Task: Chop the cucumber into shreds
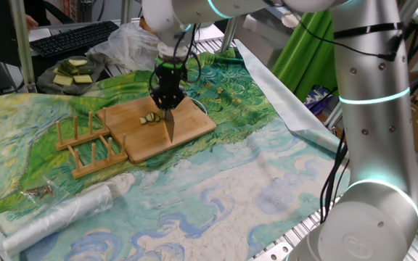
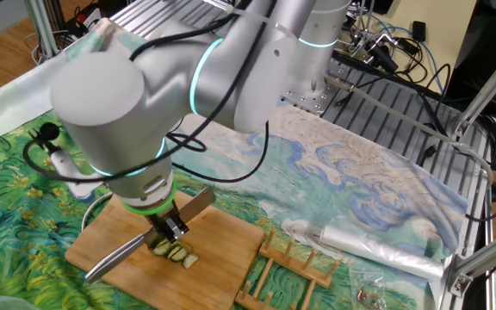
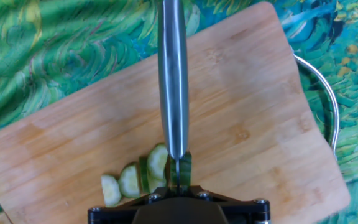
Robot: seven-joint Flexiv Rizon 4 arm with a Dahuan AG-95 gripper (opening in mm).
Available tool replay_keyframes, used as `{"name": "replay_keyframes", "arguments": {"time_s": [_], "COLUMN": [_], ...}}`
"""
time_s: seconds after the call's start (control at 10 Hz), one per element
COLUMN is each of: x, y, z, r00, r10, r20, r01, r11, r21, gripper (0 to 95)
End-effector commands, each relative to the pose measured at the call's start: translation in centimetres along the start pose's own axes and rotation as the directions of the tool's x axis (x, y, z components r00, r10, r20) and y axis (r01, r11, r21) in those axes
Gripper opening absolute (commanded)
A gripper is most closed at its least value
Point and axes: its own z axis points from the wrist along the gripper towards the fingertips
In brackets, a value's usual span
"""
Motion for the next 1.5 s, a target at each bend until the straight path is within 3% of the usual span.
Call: {"name": "replay_keyframes", "arguments": {"time_s": [0.1, 0.3, 0.4, 0.5, 0.6, 0.7, 1.5], "x": [0.1, 0.1, 0.3, 0.5, 0.8, 0.9, 0.8], "y": [0.2, 0.4, 0.5, 0.6, 0.6, 0.6, 0.0], "z": [1.5, 1.0, 0.4, -1.0, -2.1, -2.5, -3.1], "r00": [1.0, 1.0, 1.0, 0.999, 0.998, 0.998, 0.999], "r10": [0.015, 0.017, 0.017, 0.018, 0.02, 0.025, 0.002], "r20": [-0.021, -0.019, -0.024, -0.045, -0.062, -0.06, -0.033], "r01": [-0.015, -0.017, -0.016, -0.015, -0.017, -0.021, 0.0], "r11": [1.0, 1.0, 0.999, 0.998, 0.998, 0.998, 0.997], "r21": [0.009, 0.017, 0.035, 0.055, 0.056, 0.053, 0.074], "gripper": [0.0, 0.0, 0.0, 0.0, 0.0, 0.0, 0.0]}}
